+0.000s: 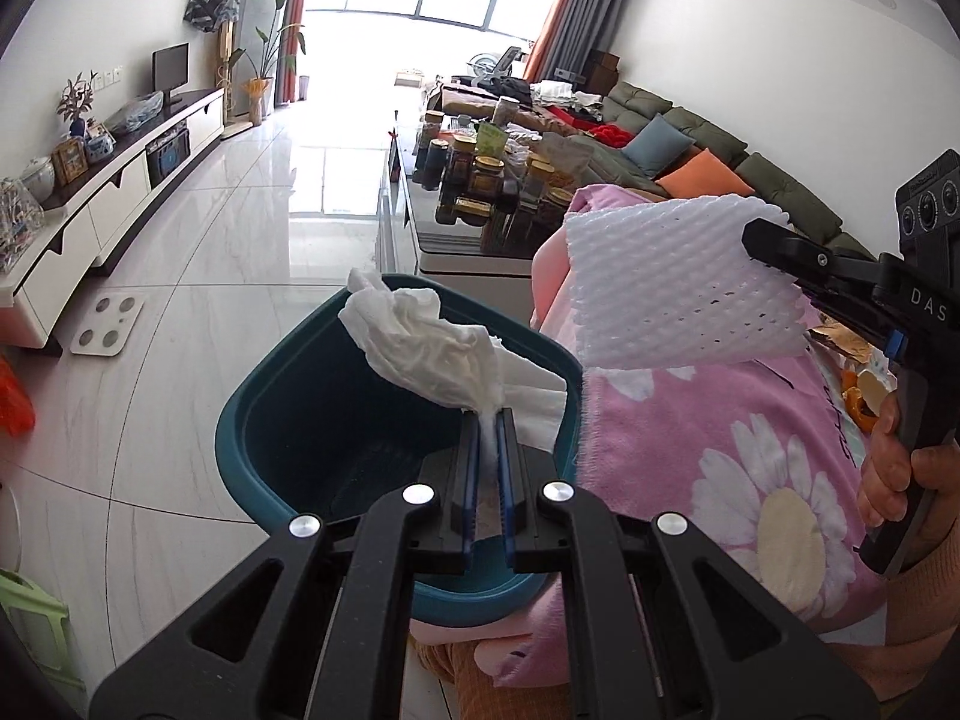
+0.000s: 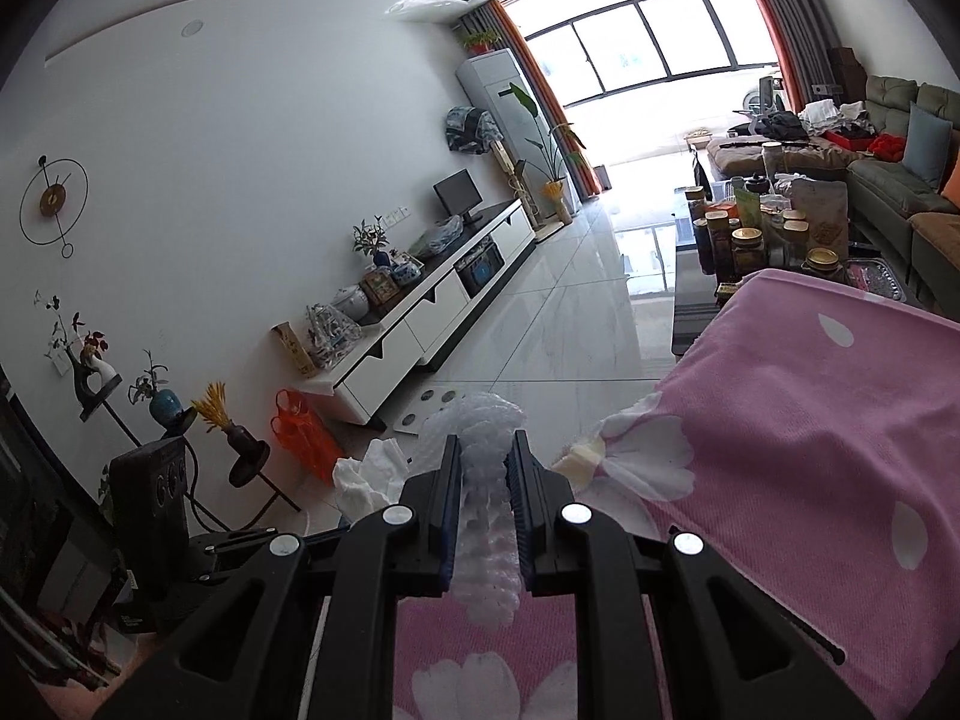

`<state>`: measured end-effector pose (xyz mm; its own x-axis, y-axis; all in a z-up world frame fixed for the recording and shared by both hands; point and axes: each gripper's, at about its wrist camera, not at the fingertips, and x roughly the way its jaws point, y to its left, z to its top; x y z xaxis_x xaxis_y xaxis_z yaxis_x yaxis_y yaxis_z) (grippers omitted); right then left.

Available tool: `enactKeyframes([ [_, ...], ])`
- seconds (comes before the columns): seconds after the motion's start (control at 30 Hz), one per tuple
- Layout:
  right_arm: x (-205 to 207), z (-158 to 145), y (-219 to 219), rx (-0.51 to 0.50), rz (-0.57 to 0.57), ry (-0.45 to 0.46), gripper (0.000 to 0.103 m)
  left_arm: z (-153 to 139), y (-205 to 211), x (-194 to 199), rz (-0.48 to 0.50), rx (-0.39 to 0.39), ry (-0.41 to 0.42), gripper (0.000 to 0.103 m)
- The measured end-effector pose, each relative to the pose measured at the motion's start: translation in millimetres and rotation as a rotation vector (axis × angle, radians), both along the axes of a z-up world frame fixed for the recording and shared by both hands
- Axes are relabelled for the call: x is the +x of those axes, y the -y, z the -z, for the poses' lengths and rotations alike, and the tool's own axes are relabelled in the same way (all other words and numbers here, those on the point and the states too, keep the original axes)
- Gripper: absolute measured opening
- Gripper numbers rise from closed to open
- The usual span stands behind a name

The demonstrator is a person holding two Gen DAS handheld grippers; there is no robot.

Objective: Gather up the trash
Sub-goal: 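Carry the tissue and foam net to the teal bin and release both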

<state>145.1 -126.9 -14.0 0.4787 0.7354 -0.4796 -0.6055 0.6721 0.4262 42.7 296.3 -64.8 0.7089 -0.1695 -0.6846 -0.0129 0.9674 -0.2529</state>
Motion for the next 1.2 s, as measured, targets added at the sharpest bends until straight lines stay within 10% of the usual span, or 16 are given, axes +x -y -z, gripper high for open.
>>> enactKeyframes([
  [0.7,30,45,-70,-0.124,-0.044,-0.139,0.029,47,-11,38,-0.114,-0.03,-0.102,0.023],
  [1.2,19,35,-46,-0.114,-0.019,-0.094,0.037,24,0,21,-0.16,0.022,-0.033,0.034],
])
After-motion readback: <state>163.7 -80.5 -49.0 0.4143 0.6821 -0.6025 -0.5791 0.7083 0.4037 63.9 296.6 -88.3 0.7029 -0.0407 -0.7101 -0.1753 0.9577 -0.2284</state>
